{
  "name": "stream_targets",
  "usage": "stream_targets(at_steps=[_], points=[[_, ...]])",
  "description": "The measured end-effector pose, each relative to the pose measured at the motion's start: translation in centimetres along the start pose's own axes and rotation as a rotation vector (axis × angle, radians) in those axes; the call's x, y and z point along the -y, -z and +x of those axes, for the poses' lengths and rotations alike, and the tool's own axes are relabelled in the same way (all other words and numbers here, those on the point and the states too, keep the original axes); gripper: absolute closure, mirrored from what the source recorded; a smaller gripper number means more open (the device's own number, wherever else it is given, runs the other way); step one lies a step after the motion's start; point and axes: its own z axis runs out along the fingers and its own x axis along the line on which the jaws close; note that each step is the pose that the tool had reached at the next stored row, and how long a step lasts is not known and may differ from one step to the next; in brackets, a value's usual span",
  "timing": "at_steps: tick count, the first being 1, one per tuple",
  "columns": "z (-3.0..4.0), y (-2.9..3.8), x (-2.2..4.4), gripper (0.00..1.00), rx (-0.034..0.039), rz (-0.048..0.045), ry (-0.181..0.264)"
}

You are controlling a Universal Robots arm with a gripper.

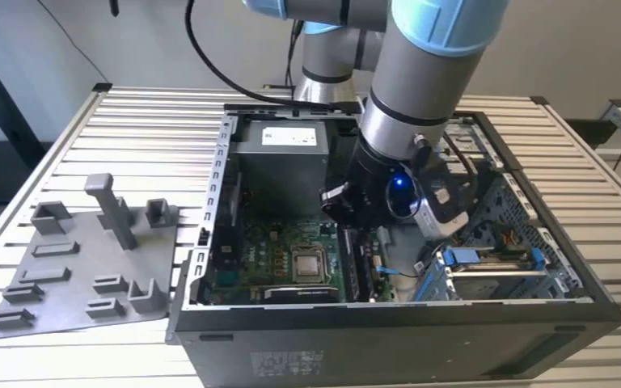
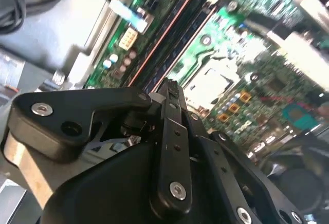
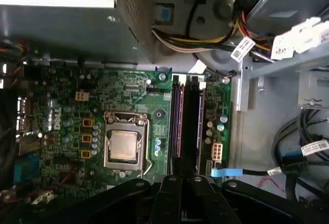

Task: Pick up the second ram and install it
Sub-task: 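Insert the second ram into the second slot, then press down the second ram until it locks into place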

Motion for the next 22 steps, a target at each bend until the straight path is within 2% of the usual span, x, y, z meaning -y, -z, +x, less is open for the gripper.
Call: stream_targets(at_steps=[1,2,17,22], points=[[0.02,0.02,0.41,0.89,0.0001,-0.0002,0.0],[0.02,0.02,0.51,0.89,0.0001,-0.0003,0.0],[0.03,0.04,0.76,0.89,0.0,-0.0002,0.0],[0.03,0.01,0.76,0.89,-0.0009,-0.0041,0.022]])
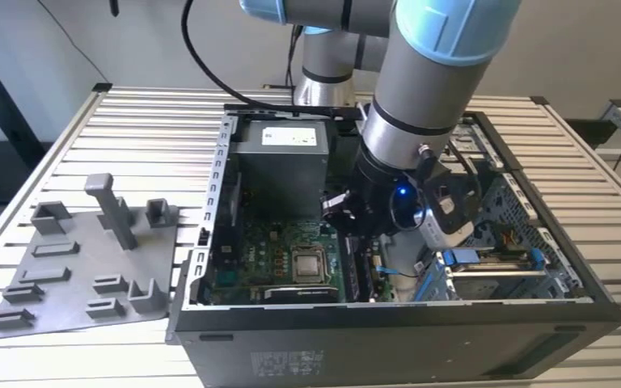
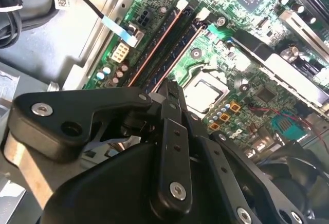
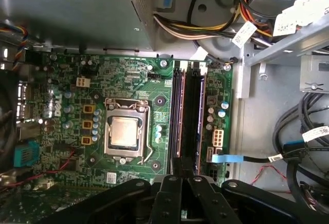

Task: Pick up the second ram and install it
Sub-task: 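Press down the second ram until it locks into place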

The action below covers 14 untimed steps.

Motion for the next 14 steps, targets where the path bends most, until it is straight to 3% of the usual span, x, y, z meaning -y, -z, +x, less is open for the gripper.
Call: stream_targets(at_steps=[7,9,14], points=[[-0.01,-0.17,0.01,0.89,-0.0069,0.0039,0.118],[-0.01,-0.27,0.02,0.89,-0.0079,0.0013,0.151],[0.09,-0.83,-0.41,0.89,-0.0002,-0.0062,0.178]])
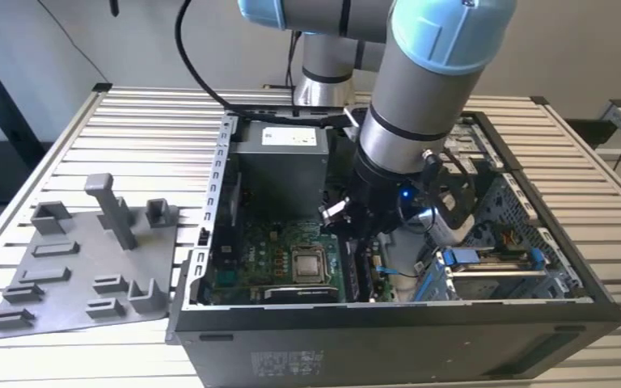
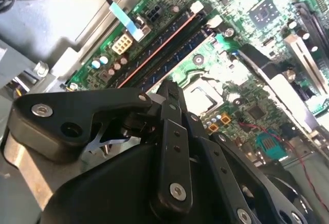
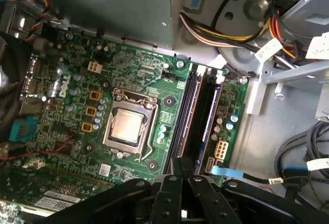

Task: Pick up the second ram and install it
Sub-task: 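Press down the second ram until it locks into place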

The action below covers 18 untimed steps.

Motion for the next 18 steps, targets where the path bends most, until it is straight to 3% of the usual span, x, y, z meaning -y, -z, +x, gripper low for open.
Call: stream_targets(at_steps=[6,11,15,18], points=[[-0.05,-0.35,-0.8,0.89,0.0058,0.0017,0.032],[-0.07,-0.43,-0.88,0.89,0.0086,0.0054,0.098],[-0.08,-0.53,-0.89,0.89,0.0172,0.01,0.149],[-0.08,-0.63,-0.89,0.89,0.0175,0.0107,0.194]])
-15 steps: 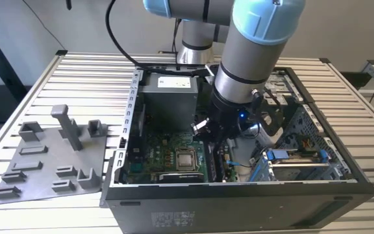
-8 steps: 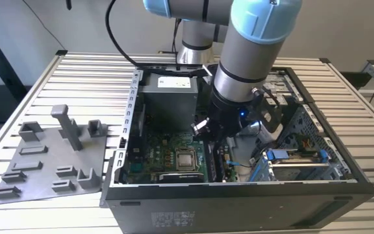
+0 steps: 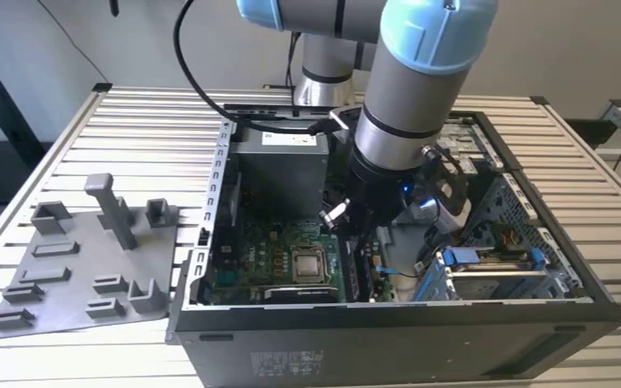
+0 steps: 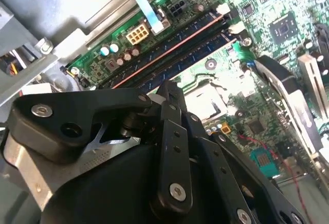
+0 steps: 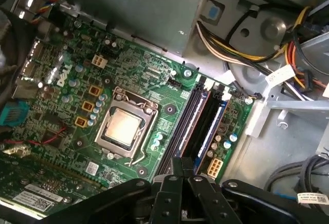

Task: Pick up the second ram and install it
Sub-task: 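Press down the second ram until it locks into place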

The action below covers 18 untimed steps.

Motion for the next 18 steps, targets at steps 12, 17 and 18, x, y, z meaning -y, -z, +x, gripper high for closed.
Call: stream_targets(at_steps=[12,17,18], points=[[0.0,-0.42,0.02,0.89,-0.0041,-0.0134,0.195],[0.0,-0.54,0.03,0.89,-0.0031,-0.0255,0.279],[0.0,-0.58,0.03,0.89,-0.0022,-0.0286,0.293]])
